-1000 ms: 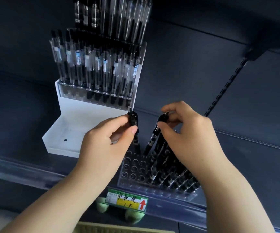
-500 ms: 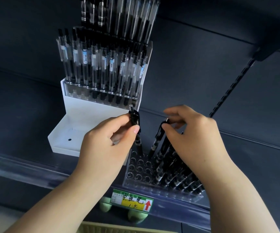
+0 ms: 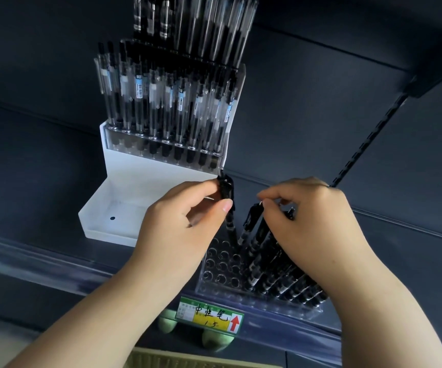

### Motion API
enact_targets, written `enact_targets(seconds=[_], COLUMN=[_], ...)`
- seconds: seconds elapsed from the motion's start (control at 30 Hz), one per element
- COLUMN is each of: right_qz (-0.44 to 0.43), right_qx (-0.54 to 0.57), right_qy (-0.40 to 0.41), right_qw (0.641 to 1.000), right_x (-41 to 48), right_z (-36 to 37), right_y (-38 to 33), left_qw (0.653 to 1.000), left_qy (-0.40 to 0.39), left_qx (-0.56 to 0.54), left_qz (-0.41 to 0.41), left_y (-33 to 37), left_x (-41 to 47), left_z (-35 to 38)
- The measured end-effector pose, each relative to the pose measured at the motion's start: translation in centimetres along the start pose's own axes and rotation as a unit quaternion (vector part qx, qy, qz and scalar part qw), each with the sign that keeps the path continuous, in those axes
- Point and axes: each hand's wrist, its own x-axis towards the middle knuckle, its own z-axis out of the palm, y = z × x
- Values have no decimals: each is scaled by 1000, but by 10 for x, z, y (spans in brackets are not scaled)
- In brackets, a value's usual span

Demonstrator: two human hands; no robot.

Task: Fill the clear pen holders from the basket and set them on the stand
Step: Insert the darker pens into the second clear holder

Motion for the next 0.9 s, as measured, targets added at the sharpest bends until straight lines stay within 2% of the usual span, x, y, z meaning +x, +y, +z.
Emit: enact_targets(seconds=[0.2,0.43,0.6,0.9], right_qz=[6,8,7,14], right_qx=[13,10,8,1], right_qy=[20,20,22,14], right_qw=[1000,1000,1000,1000], right_x=[-2,-3,-2,-4], right_z=[-2,-5,-7,-10], right_y=[1,4,6,9], left_qw=[992,993,986,982], left_qy=[-63,-88,-114,-112], left_qx=[87,70,118,144], left_qz=[67,42,21,45], left_y=[-5,-18,-29,-35], left_x=[4,3,2,3], left_z=[10,23,29,32])
